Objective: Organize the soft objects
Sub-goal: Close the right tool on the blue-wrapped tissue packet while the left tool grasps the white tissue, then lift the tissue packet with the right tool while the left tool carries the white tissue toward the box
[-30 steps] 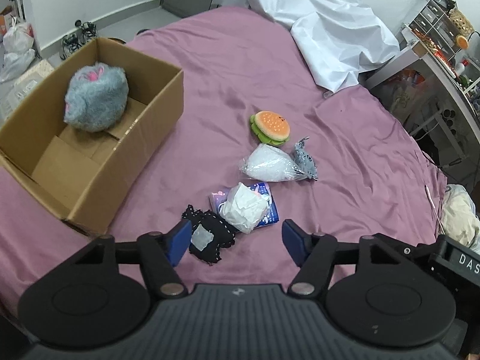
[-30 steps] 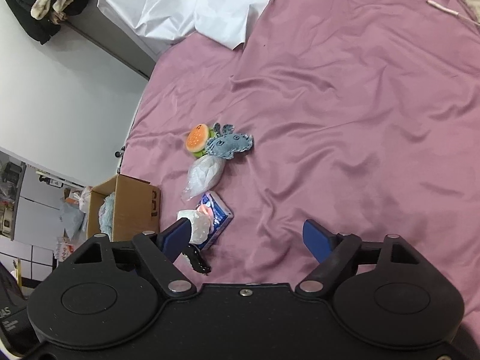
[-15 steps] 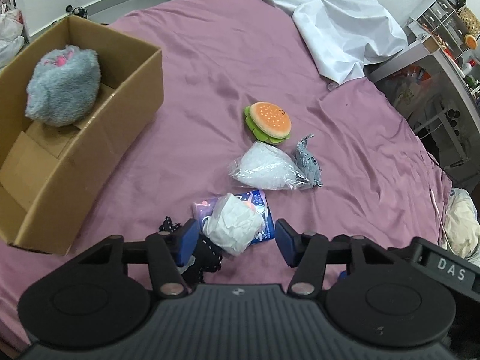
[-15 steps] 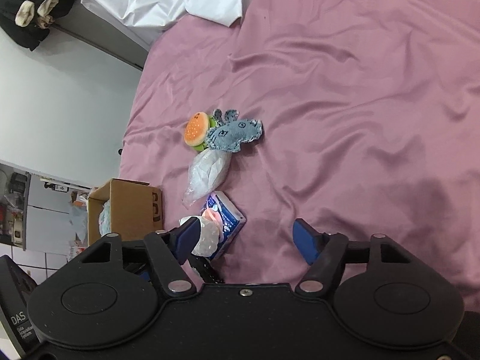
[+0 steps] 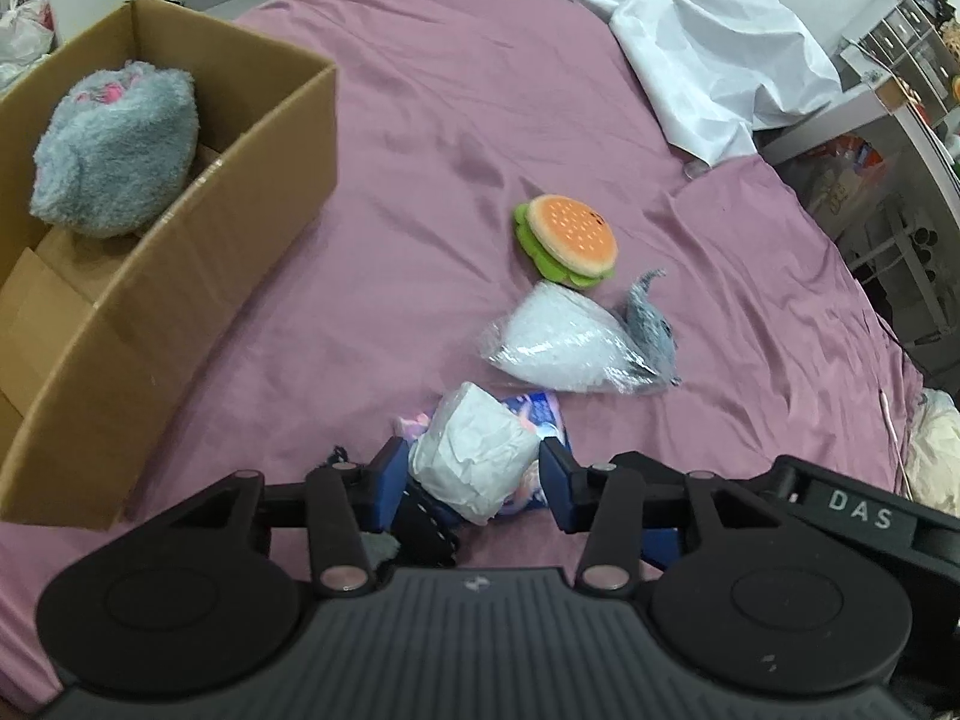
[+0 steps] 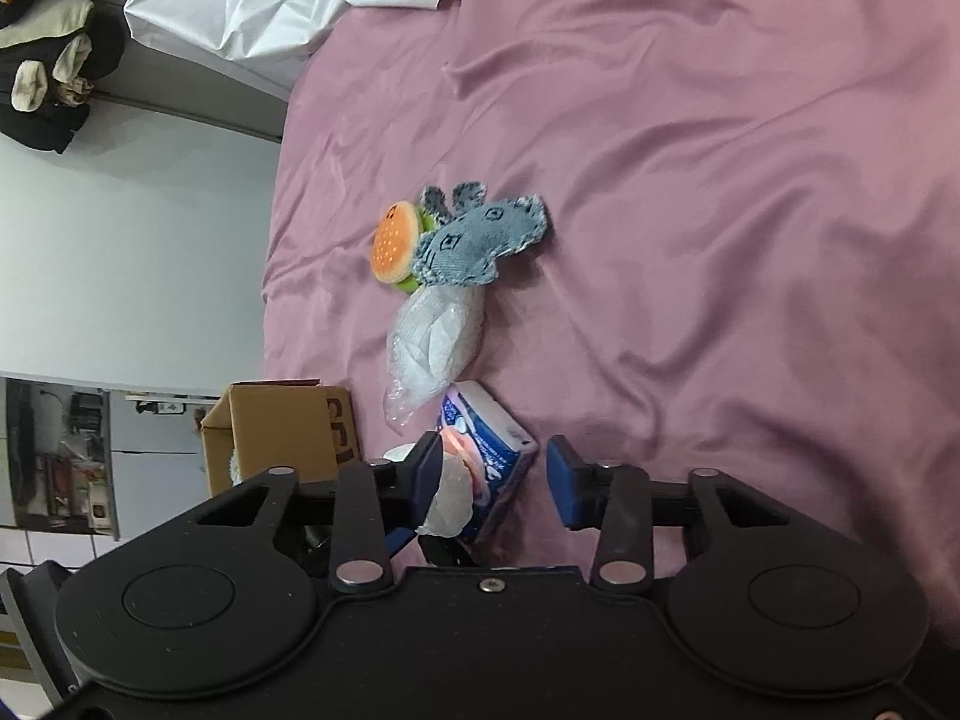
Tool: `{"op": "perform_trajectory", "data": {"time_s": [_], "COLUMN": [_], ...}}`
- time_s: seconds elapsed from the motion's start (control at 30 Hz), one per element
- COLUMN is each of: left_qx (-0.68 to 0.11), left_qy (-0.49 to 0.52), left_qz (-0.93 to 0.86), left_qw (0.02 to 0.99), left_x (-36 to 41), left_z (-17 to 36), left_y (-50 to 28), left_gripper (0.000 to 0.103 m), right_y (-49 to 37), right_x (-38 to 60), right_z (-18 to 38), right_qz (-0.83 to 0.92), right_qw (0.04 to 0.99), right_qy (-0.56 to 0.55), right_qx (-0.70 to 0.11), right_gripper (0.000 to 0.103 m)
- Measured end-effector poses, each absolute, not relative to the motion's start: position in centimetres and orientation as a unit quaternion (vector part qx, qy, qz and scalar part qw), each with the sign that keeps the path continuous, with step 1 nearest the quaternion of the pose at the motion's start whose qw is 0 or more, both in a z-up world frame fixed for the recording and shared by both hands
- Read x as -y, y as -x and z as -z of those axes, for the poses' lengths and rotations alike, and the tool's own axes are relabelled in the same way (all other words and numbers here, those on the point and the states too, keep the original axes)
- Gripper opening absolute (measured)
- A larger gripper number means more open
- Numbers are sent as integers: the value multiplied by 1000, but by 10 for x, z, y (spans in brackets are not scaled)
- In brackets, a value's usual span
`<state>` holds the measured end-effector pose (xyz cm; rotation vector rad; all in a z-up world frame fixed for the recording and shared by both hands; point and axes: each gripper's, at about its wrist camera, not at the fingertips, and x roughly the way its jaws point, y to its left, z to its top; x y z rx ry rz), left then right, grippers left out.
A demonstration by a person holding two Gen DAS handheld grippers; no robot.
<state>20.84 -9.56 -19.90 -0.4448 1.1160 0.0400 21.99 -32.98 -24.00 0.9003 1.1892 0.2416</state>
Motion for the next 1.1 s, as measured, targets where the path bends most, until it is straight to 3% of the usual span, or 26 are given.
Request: {"op": "perform_trajectory", "data": {"time_s": [0.6,0.77,1.1], "left_qx": [-521,-521,-510], "left_qy": [213,210,200], "left_qz": [-40,-40,-28], "left_qw": [825,827,836], "left_x": [76,76,74], "left_z": [210,209,189], "left_y": [-214,-214,-206], "left_gripper": [45,45,44], "right_y": [-239,-236,-218], "right_x": [300,299,302], "right_z": [262,258,226], "right_qz": [-104,-115,-127], "right_qw": [726,733,776], "right_qy": [-380,-376,-346], "right_qx": [-563,-555,-513], "right_gripper": [35,25,20]}}
